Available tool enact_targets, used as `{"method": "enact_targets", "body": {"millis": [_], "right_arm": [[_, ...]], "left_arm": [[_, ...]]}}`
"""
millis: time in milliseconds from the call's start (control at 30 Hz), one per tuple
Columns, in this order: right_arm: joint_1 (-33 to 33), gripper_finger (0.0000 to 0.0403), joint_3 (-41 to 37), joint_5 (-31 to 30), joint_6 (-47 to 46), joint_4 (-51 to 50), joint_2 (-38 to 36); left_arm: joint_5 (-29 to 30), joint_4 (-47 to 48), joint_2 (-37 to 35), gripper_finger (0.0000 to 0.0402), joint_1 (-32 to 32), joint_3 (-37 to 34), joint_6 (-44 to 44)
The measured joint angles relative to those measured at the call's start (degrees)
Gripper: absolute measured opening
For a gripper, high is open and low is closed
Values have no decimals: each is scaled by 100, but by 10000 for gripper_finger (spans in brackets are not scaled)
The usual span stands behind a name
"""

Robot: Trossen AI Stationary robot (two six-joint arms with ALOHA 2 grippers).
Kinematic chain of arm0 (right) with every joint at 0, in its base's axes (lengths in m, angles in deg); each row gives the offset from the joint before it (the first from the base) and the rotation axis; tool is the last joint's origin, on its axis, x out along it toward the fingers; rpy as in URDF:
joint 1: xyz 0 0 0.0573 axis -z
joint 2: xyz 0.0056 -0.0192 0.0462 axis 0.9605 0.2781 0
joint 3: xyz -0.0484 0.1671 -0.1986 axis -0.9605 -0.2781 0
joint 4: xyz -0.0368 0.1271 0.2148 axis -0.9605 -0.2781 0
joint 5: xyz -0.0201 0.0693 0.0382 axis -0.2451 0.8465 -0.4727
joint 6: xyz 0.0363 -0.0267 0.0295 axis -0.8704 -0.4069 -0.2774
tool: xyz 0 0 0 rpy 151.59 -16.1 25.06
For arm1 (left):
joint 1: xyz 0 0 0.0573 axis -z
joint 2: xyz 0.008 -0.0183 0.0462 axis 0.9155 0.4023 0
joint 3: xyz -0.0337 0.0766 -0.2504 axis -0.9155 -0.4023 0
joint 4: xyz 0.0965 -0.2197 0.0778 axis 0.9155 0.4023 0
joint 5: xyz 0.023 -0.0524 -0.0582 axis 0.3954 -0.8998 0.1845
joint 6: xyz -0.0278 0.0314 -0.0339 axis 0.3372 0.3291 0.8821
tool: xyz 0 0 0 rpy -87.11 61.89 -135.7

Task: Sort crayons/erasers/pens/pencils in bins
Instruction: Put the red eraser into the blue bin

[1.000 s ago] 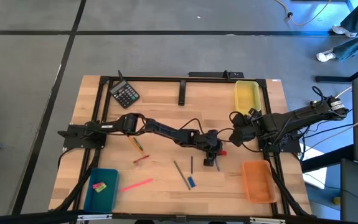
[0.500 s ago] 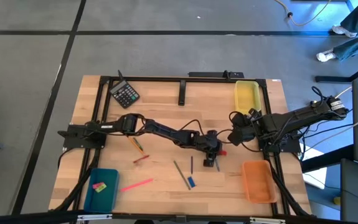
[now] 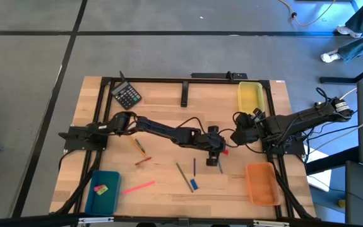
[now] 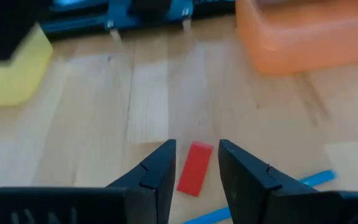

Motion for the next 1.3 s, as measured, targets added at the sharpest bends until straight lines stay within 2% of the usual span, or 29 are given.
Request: {"method": "enact_targets", "body": {"millis": [200, 400, 500, 600, 867, 1100, 1300], "right_arm": [[-1, 157, 0, -57, 10, -3, 0], [0, 157, 0, 298, -5, -34, 2], [0, 157, 0, 336, -5, -7, 2], [2, 157, 0, 356, -1, -9, 2], [2, 157, 0, 418, -5, 21, 2], [2, 157, 0, 815, 6, 38, 2], [2, 157, 0, 747, 15, 40, 2]], "left_arm": [[142, 85, -60, 114, 85, -2, -321], [-319, -640, 459, 126, -137, 0, -387], [-788, -1189, 679, 140, -262, 8, -527], [-1274, -1351, 916, 157, -367, 7, -577], [-1492, -1415, 1188, 192, -518, 15, -638], [-1473, -1087, 1194, 178, -569, 40, -492], [-1384, -982, 1165, 150, -519, 31, -284]]}}
